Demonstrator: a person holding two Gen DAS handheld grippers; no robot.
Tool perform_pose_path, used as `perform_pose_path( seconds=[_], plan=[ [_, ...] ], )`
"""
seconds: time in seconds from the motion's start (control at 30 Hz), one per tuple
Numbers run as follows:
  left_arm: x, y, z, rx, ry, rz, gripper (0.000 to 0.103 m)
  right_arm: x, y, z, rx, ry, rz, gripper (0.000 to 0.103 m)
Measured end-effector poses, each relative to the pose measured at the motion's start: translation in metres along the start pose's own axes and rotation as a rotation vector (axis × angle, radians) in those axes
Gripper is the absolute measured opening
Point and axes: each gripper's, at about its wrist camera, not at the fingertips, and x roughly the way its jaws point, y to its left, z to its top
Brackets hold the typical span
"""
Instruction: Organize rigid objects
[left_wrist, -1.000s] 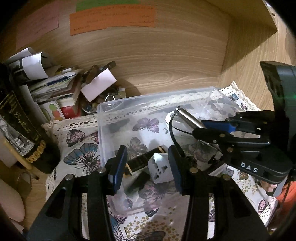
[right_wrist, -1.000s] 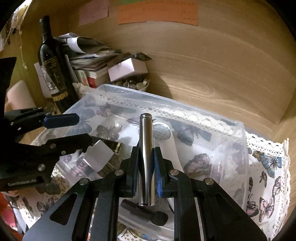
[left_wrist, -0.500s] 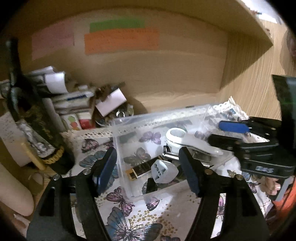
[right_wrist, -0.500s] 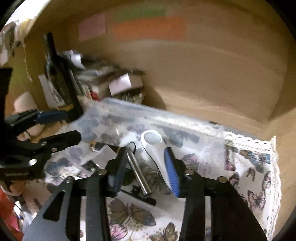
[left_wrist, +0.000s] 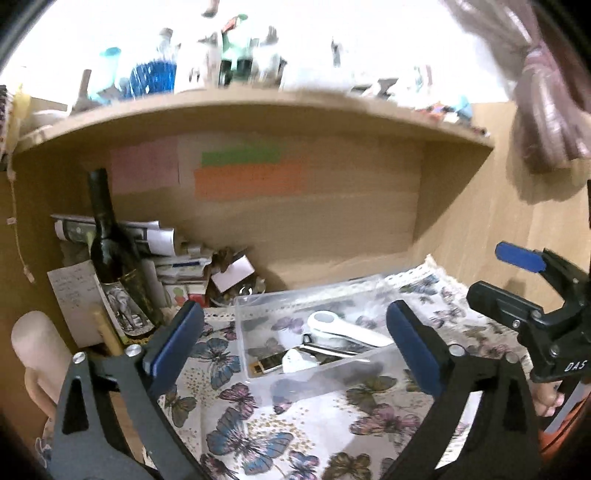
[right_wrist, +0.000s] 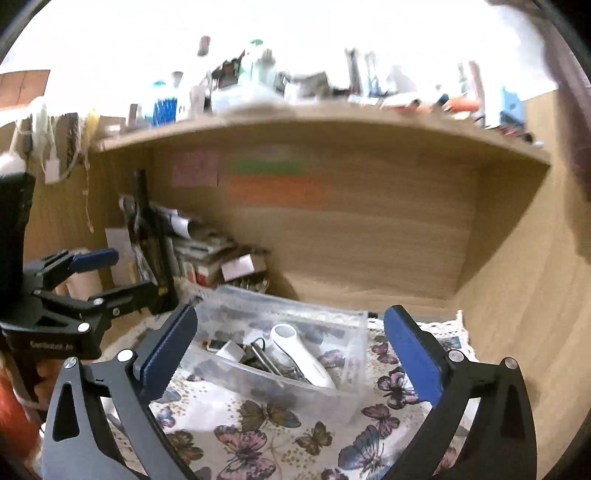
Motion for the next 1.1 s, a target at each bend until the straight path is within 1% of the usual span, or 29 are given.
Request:
perform_pose_path(
  seconds=[0.1,0.17,0.33,0.47,0.7,1.1],
  plan=[
    [-0.018,-0.002,-0.001,-0.014,-0.028,-0.014,0.103,-0.019,0.001,-0.004,0.021,-0.032,-0.018,0.103],
    [-0.028,-0.004,-0.003,-0.021,-0.041,-0.022,0.103,-0.029,0.002,-0.006,0.033,-0.040,-0.015,0.103],
    [-0.047,-0.010,-0.010,-0.023,-0.080,-0.012,0.103,-0.041,0.000,-0.010,0.064,-0.049,-0.022,0.103],
    [-0.055,-0.014,-0.013,-0.023,-0.094,-0.013,0.103,-0.048,0.001,-0.014,0.077,-0.052,-0.023,0.103],
    [-0.057,-0.012,-0.015,-0.032,-0.101,-0.017,0.103,-0.056,0.003,-0.017,0.075,-0.066,-0.031,0.103],
    [-0.046,-0.010,-0.015,-0.043,-0.081,-0.020,0.103,-0.051,0.003,-0.017,0.083,-0.058,-0.016,0.103]
  ],
)
